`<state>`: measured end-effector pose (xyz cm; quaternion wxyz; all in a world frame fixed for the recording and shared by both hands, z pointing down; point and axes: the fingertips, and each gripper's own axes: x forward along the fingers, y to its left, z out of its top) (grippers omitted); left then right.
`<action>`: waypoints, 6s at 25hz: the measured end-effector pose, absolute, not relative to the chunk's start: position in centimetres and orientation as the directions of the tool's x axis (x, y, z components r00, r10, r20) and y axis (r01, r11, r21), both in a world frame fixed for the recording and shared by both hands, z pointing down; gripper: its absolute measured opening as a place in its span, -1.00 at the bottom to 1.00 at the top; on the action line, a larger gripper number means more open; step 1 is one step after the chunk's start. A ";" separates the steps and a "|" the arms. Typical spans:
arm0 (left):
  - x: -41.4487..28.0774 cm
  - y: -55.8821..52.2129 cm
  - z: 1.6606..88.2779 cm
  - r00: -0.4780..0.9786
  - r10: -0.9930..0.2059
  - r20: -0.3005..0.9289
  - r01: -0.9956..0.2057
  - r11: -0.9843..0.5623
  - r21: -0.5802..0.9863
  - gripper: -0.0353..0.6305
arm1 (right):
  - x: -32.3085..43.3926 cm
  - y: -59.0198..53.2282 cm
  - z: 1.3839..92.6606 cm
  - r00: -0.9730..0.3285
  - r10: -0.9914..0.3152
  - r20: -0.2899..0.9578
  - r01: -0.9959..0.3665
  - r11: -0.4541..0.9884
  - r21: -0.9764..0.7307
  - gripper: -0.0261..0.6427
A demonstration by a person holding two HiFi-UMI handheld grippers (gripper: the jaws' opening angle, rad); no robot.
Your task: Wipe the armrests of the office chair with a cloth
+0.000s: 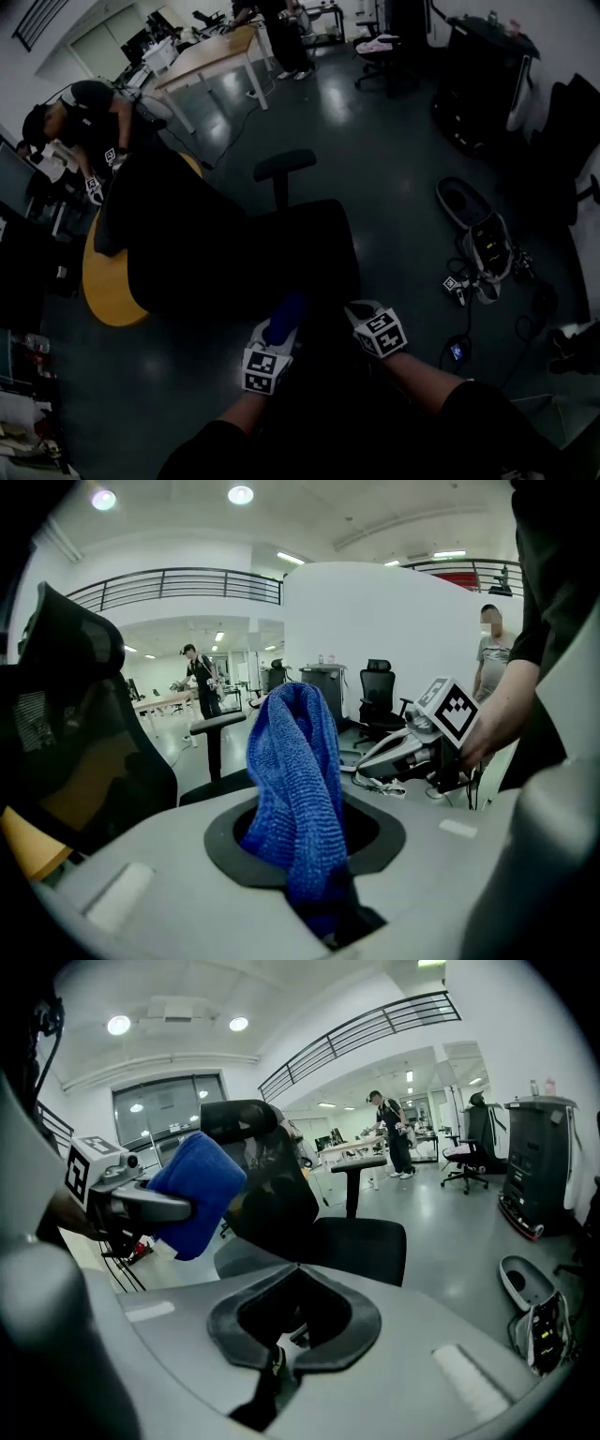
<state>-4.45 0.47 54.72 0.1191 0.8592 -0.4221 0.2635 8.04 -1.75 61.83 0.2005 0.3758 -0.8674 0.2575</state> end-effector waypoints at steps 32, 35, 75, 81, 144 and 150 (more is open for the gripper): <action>-16.2 -26.3 49.4 0.624 -0.722 0.301 -0.771 -0.632 0.084 -0.53 | 4.1 -16.7 53.1 -0.366 -0.766 0.529 -0.930 0.313 -0.192 -0.91; -16.7 -27.1 50.0 0.612 -0.734 0.294 -0.784 -0.612 0.103 -0.53 | 3.9 -17.9 53.0 -0.370 -0.766 0.525 -0.928 0.324 -0.183 -0.91; -16.3 -49.3 61.1 0.359 -0.780 0.513 -0.859 -0.491 -0.145 -0.53 | 9.0 -54.9 64.5 -0.482 -0.660 0.576 -0.828 0.559 -0.052 -0.91; -16.0 -50.7 63.0 0.356 -0.757 0.548 -0.850 -0.506 -0.146 -0.53 | 7.4 -56.5 65.6 -0.461 -0.640 0.614 -0.822 0.569 -0.025 -0.92; -9.9 -59.3 61.9 0.365 -0.713 0.599 -0.722 -0.622 -0.301 -0.54 | 6.7 -56.4 64.5 -0.501 -0.670 0.548 -0.810 0.585 -0.025 -0.92; -6.7 -59.8 62.1 0.397 -0.704 0.589 -0.688 -0.653 -0.317 -0.54 | 6.6 -56.2 64.6 -0.505 -0.683 0.528 -0.816 0.577 -0.035 -0.92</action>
